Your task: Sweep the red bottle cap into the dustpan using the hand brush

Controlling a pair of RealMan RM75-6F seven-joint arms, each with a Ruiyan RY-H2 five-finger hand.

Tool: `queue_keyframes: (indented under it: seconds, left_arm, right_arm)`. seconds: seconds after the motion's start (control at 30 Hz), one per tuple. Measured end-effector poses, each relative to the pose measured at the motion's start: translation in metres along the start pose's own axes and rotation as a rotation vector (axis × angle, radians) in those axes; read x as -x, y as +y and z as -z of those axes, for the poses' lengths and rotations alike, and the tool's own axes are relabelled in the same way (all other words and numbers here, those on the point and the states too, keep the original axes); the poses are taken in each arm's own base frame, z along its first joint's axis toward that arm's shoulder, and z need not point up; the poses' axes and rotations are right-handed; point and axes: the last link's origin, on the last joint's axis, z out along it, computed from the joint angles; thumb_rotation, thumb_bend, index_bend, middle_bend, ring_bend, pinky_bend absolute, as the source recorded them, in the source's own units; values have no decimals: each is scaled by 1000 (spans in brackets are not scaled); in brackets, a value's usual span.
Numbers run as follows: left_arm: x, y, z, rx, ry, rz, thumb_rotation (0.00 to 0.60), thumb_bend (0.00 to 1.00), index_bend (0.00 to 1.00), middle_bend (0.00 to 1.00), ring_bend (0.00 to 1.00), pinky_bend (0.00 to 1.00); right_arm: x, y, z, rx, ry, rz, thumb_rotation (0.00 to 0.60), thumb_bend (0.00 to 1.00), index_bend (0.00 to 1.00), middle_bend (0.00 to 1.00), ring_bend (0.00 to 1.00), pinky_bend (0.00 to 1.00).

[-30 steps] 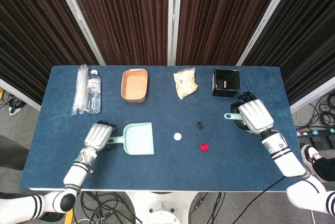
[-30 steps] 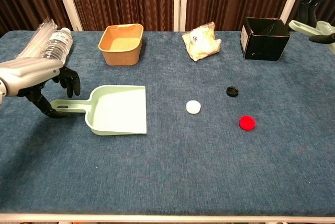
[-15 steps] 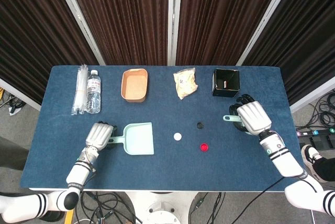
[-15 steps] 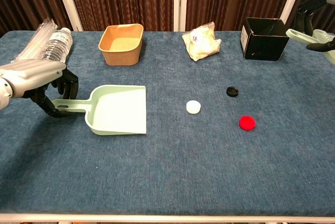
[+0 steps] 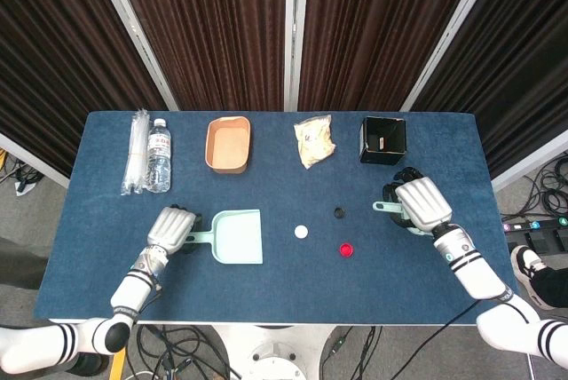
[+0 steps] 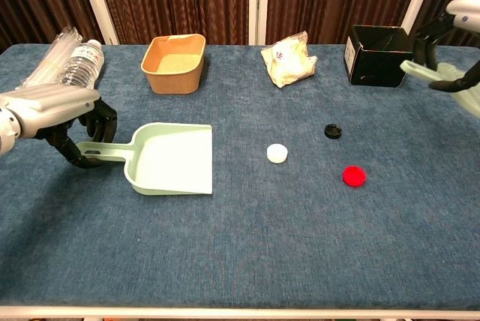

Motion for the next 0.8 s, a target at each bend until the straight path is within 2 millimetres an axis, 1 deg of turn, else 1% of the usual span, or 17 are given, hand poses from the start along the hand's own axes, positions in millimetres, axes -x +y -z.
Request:
queue_keyframes:
  seconds: [0.13, 0.37, 0.5, 0.63, 0.8]
  left_arm:
    - [-6, 2, -4, 17, 3, -14, 600, 366, 561, 560, 420, 322]
    - [-14, 10, -11, 55, -28, -26, 600, 365, 560, 560, 420, 322]
    - [-17, 16, -16, 70, -41, -25, 600, 363, 561, 560, 420, 322]
    - [-21, 22, -20, 87, -52, -19, 600, 364, 561, 560, 420, 322]
    - [-24, 30, -26, 106, -55, -28, 600, 366, 562, 561, 421, 322]
  right_arm:
    - [11, -9, -13, -54, -29, -45, 600, 436, 656, 624, 247, 196]
    - [32, -38, -45, -187, -52, -118, 600, 458, 657, 623, 247, 196]
    - [40, -54, -59, -239, -49, -182, 600, 475, 657, 623, 247, 196]
    - [47, -76, -72, -303, -38, -256, 600, 475, 657, 623, 247, 196]
    - [52, -110, -84, -392, -29, -350, 600, 482, 658, 623, 247, 196]
